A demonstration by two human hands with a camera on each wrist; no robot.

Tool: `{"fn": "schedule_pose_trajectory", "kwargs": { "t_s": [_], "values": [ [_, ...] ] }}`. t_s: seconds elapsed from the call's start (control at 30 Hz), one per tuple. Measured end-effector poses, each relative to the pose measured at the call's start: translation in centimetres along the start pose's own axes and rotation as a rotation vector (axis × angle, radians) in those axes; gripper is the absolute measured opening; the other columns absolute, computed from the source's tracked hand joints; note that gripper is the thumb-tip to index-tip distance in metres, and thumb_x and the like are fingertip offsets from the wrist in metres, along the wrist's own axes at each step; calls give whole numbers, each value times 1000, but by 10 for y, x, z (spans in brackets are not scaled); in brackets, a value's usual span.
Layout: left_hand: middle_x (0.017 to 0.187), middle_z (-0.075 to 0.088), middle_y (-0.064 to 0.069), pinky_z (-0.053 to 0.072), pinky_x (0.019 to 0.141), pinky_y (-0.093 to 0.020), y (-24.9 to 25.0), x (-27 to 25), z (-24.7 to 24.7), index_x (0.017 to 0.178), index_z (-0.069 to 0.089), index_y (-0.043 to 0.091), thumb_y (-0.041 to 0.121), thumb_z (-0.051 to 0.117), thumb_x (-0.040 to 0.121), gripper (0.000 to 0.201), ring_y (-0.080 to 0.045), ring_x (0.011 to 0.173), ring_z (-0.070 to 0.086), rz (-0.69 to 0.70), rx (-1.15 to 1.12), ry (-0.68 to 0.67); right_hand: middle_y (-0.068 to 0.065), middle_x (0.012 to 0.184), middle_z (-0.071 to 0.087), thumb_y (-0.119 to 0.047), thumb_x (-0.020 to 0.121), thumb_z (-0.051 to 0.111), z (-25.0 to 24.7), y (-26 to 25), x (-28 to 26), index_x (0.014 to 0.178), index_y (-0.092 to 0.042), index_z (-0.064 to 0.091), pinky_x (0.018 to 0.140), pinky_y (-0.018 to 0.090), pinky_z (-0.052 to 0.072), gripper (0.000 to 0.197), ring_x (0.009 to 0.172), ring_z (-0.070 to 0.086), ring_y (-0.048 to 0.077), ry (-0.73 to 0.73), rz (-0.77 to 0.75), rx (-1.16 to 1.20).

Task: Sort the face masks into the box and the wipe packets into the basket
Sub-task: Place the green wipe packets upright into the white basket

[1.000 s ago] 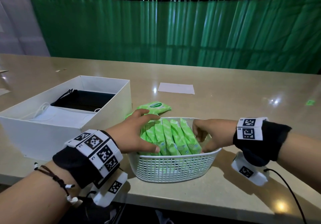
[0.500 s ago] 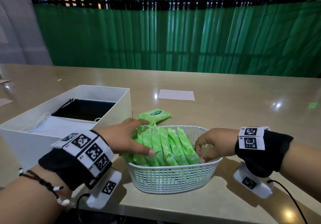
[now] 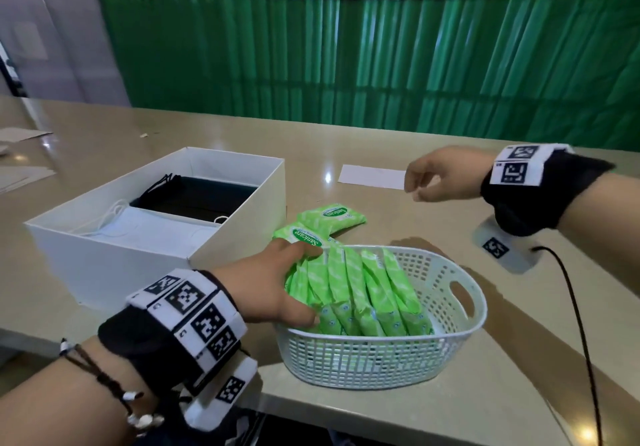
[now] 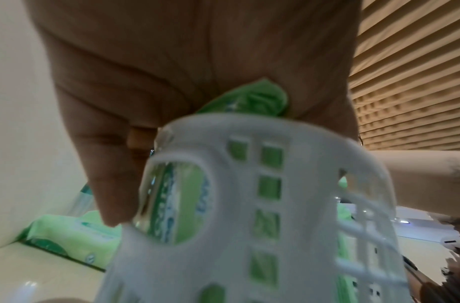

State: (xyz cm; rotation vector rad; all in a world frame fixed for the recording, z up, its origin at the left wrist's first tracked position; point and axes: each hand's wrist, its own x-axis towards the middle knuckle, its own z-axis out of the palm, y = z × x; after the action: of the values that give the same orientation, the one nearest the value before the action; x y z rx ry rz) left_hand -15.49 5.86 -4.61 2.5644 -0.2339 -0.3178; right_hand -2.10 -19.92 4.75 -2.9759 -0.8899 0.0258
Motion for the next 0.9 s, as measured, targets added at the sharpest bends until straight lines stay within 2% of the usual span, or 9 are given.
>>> {"fn": "schedule_pose_trajectory", "kwargs": {
  "t_s": [0.07, 0.13, 0.23, 0.4, 0.47, 0.57, 0.73, 0.83, 0.9],
  "values": [
    [128, 27, 14, 37, 106, -30, -2, 1, 2, 140, 27, 39, 46, 77, 54, 100, -9, 121, 41, 14, -10, 1, -1, 113, 61, -29, 85, 64, 6, 0, 24, 112, -25, 61, 87, 27, 43, 28, 96, 55, 16, -19, 5, -165],
    [127, 25, 15, 36, 107, -29, -4, 0, 4, 140, 26, 40, 51, 72, 48, 104, -7, 123, 39, 29, -5, 1, -3, 124, 56, -32, 85, 64, 17, -3, 45, 122, -26, 54, 89, 28, 41, 39, 107, 54, 19, -65, -27, -253],
    [134, 24, 14, 35, 108, -32, -7, 1, 6, 141, 22, 43, 60, 66, 42, 110, -7, 125, 37, 41, -1, 0, -6, 134, 49, -35, 83, 65, 40, -10, 73, 128, -27, 49, 96, 30, 40, 48, 119, 49, 19, -166, -94, -314],
    [133, 24, 12, 39, 105, -35, -9, 2, 8, 141, 19, 44, 53, 67, 51, 102, -10, 124, 40, 57, 11, 4, -2, 145, 36, -29, 82, 66, 70, -22, 100, 130, -30, 49, 104, 32, 35, 51, 128, 41, 21, -320, -201, -395],
    [134, 24, 12, 40, 104, -34, -9, 2, 8, 140, 19, 44, 52, 66, 51, 101, -10, 124, 40, 66, 11, 2, -2, 149, 31, -28, 82, 65, 78, -26, 107, 137, -31, 42, 106, 36, 34, 60, 132, 36, 22, -341, -220, -417],
    [134, 23, 13, 41, 103, -34, -10, 3, 8, 139, 17, 47, 53, 66, 51, 100, -9, 124, 40, 73, 12, 3, -1, 150, 31, -25, 79, 68, 86, -30, 116, 147, -30, 21, 106, 40, 35, 82, 133, 36, 23, -317, -200, -380],
    [130, 25, 15, 41, 102, -33, -11, 3, 8, 134, 15, 52, 49, 72, 57, 96, -6, 120, 41, 83, 12, 6, 0, 151, 33, -25, 79, 70, 103, -27, 127, 150, -28, -3, 104, 34, 36, 101, 132, 40, 23, -361, -108, -262],
    [129, 25, 16, 41, 102, -32, -11, 4, 8, 132, 16, 53, 52, 68, 53, 95, -6, 120, 41, 78, 10, 10, -3, 146, 39, -25, 80, 69, 108, -28, 133, 150, -26, -4, 100, 30, 36, 101, 127, 45, 23, -348, -100, -207],
    [128, 25, 16, 41, 102, -32, -11, 4, 8, 131, 17, 53, 52, 67, 51, 95, -6, 119, 42, 69, 2, 17, -3, 137, 49, -29, 79, 69, 113, -26, 134, 150, -28, 1, 96, 29, 40, 98, 117, 52, 24, -331, -110, -229]
  ]
}}
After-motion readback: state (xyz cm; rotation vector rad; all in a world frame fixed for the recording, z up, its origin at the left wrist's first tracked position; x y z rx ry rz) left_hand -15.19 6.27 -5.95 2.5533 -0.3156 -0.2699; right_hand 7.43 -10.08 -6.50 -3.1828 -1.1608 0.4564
